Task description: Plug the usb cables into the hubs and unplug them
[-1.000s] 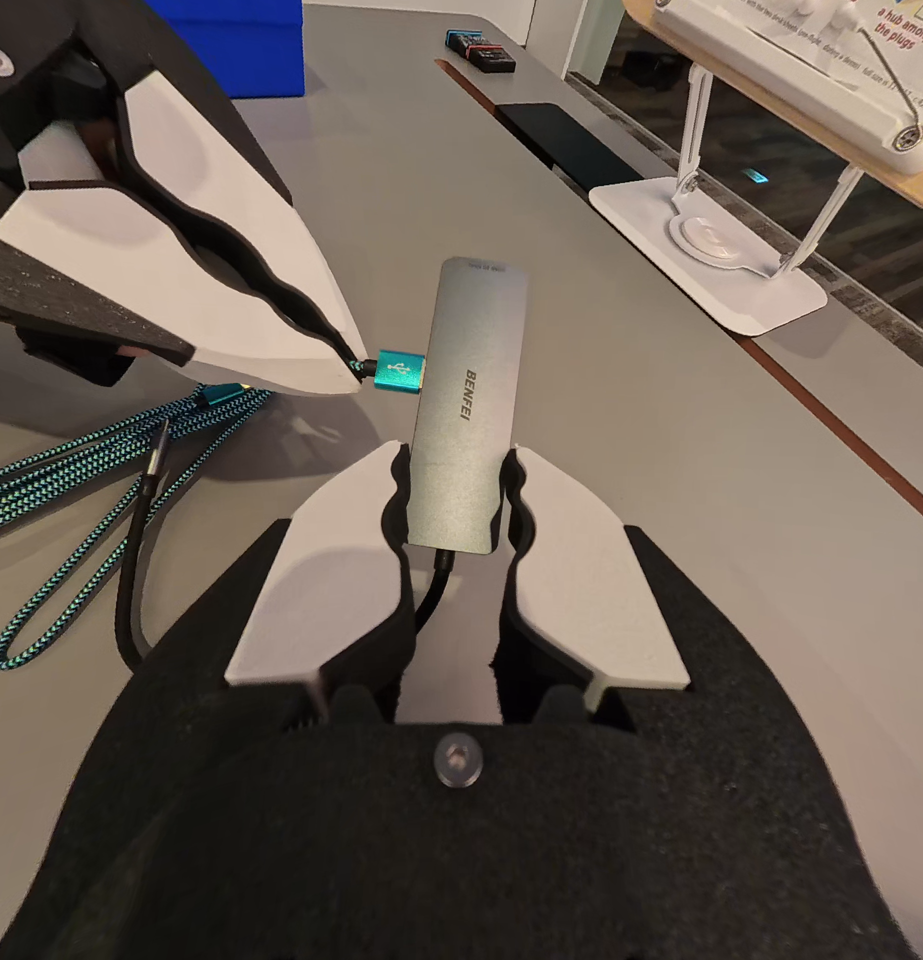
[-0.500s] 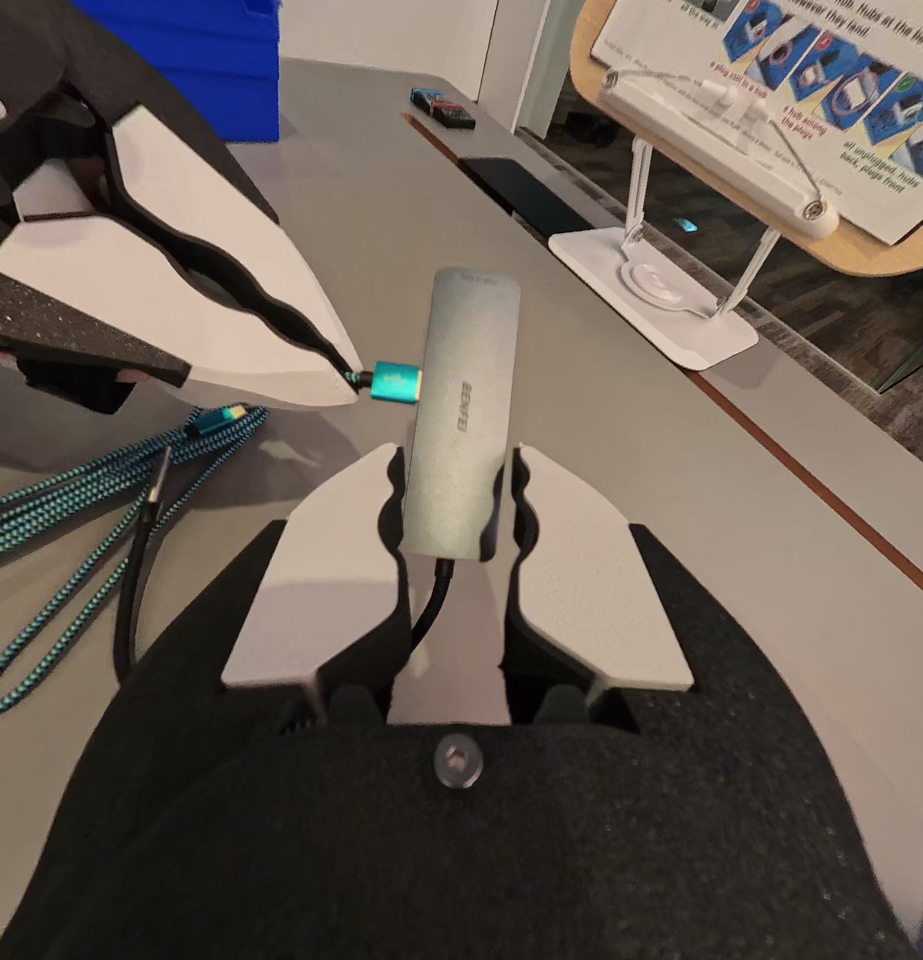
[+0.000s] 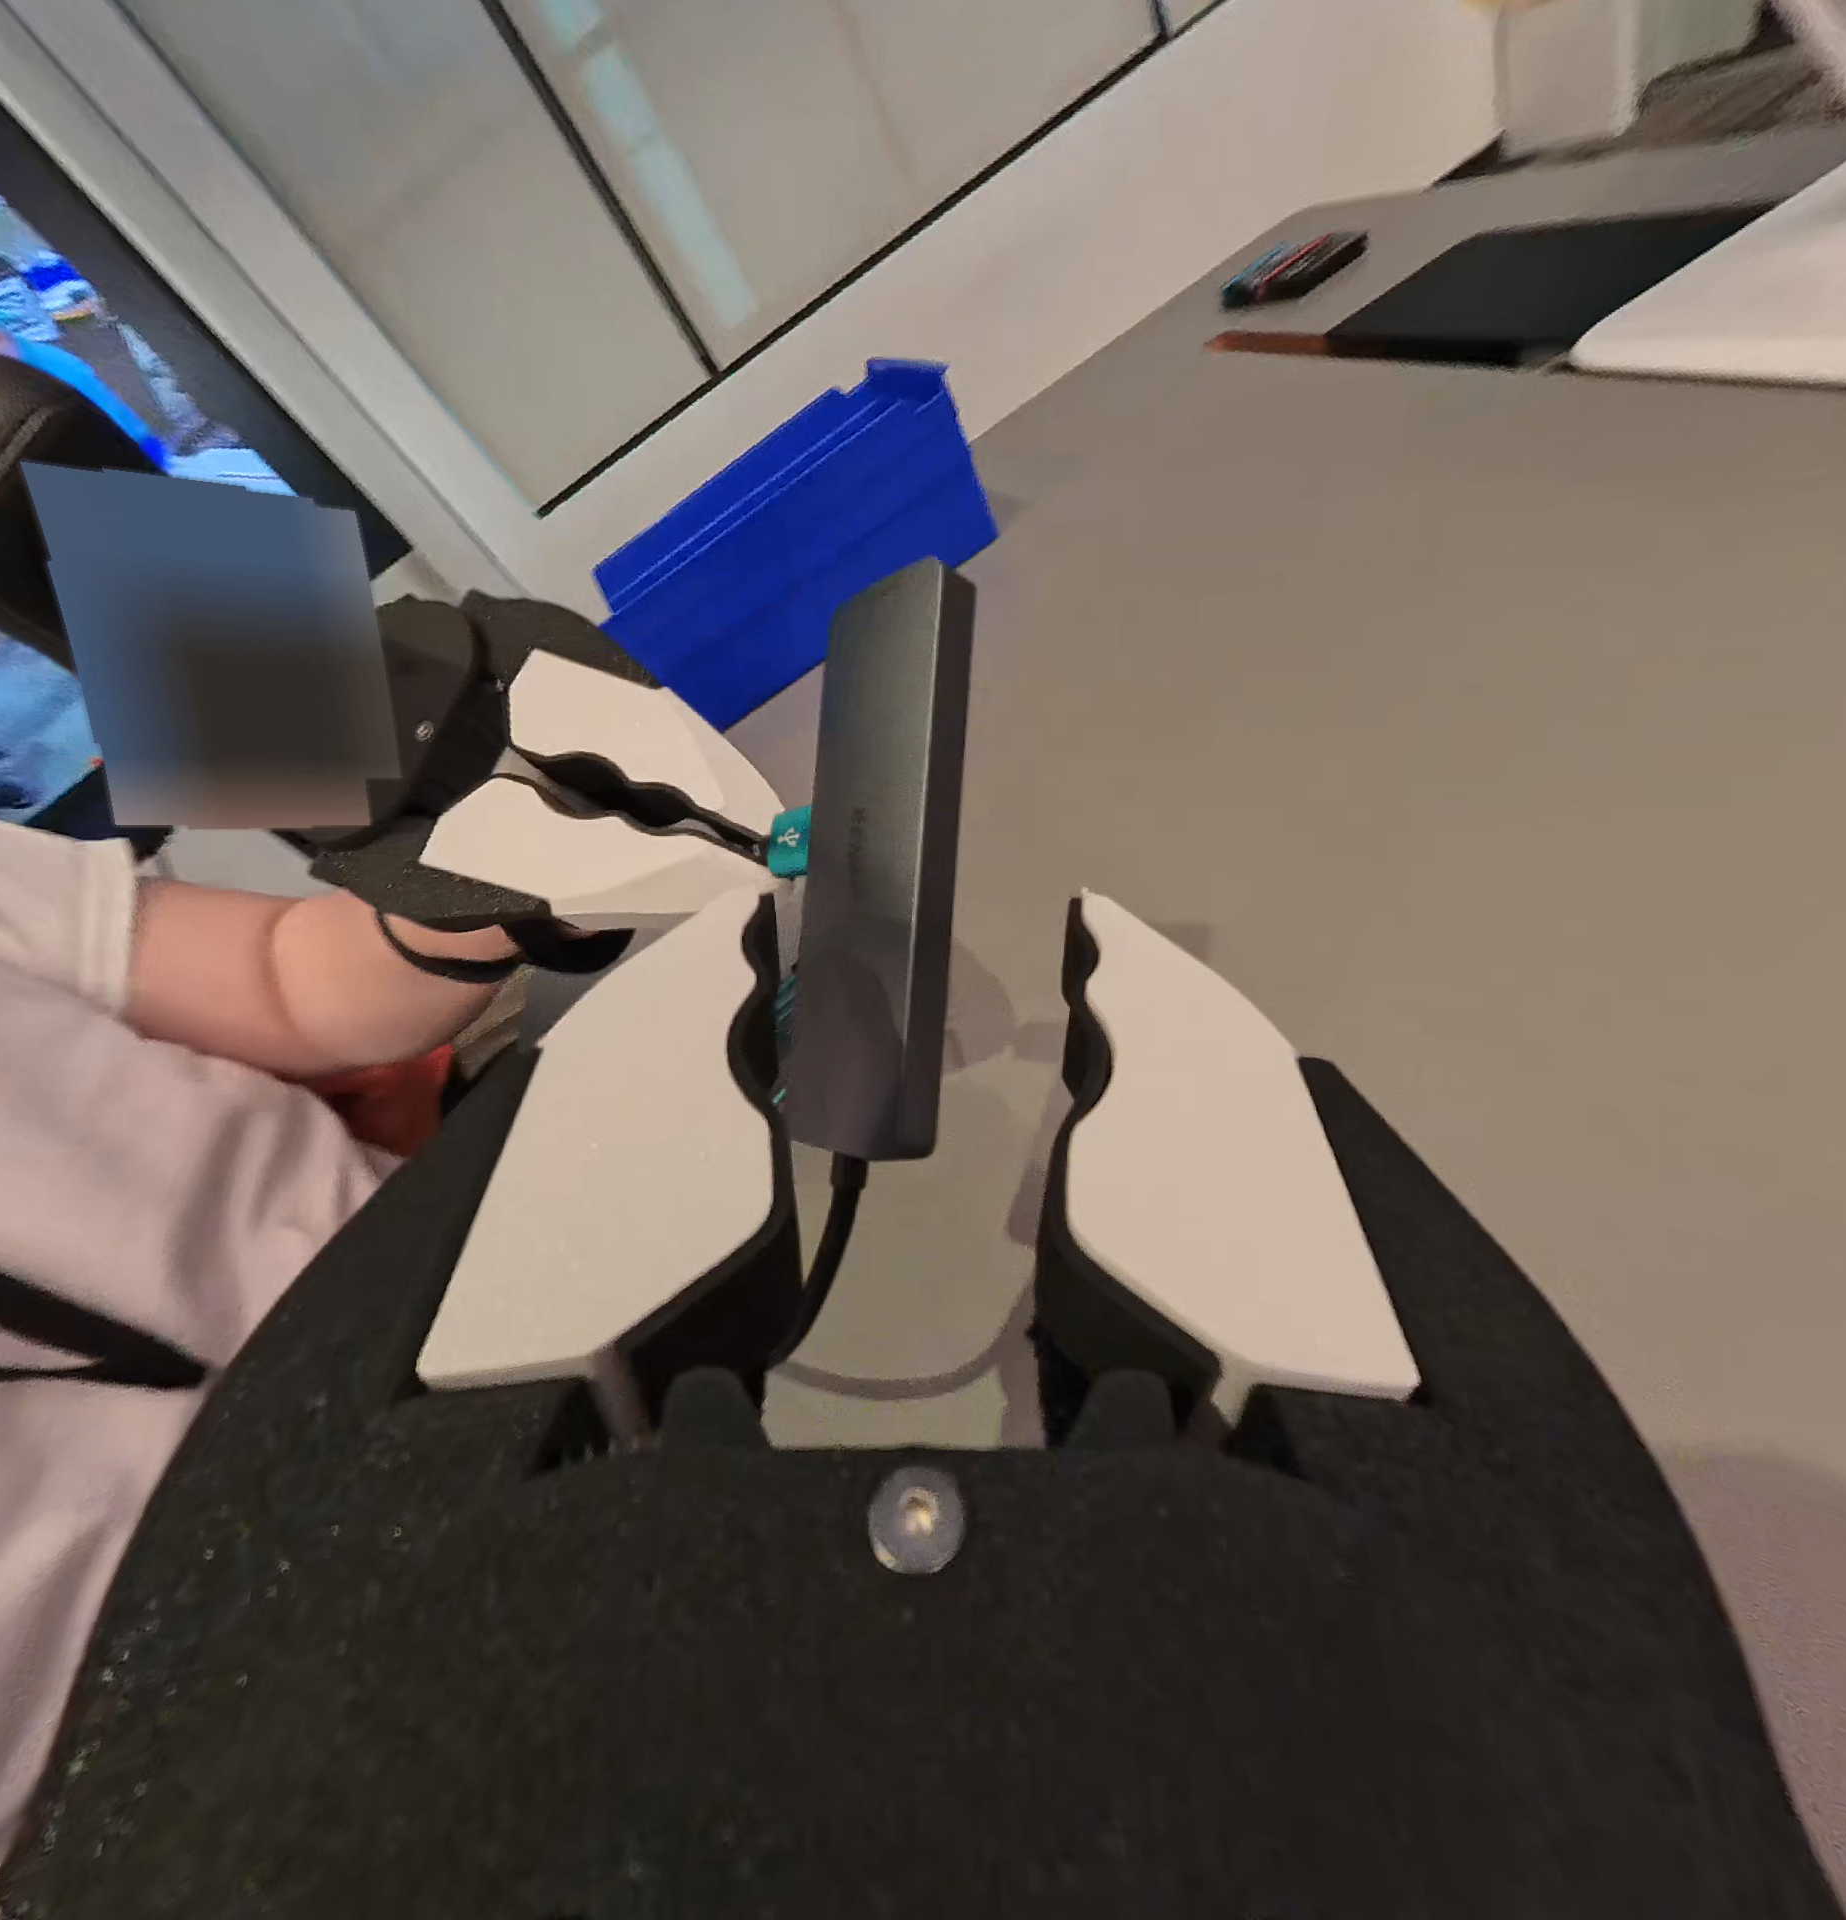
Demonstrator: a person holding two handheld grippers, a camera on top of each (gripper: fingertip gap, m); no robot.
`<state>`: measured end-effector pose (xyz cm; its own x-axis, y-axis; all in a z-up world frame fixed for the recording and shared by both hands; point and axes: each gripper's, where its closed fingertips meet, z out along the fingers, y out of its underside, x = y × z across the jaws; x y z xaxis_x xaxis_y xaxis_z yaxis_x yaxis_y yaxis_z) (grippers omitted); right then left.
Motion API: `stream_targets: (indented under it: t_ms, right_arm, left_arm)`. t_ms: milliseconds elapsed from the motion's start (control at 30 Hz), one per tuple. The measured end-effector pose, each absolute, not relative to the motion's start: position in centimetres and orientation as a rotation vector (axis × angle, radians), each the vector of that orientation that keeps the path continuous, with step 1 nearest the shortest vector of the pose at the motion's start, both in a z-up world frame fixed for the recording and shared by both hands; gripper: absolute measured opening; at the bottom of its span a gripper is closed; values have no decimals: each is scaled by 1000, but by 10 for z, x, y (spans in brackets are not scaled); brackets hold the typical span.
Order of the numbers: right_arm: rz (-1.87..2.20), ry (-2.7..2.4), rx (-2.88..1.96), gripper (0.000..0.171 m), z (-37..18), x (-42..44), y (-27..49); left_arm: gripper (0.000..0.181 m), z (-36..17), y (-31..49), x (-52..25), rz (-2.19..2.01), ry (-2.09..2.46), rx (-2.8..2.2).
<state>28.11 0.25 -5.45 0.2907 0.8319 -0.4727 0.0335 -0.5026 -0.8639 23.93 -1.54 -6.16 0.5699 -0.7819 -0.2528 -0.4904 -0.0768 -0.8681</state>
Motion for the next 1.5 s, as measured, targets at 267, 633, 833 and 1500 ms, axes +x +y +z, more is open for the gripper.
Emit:
stream_targets:
  t_ms: [267,633,833,1500]
  right_arm:
    - [1571,-850,-1837,18,-43,268,-24]
    - [1673,-793,-1904,11,-43,267,-30]
    - [1575,-794,-1886,22,-45,269,-22]
    - [1435,-855,-1994,11,-41,283,-39]
  left_arm:
    - [2,-54,-29,242,-377,1126,-1631]
    - [2,-57,-28,242,-338,1144,-1631]
    - [2,-55,-29,244,-321,1157,-1598]
    - [28,-39,-24,248,-331,1093,-1577]
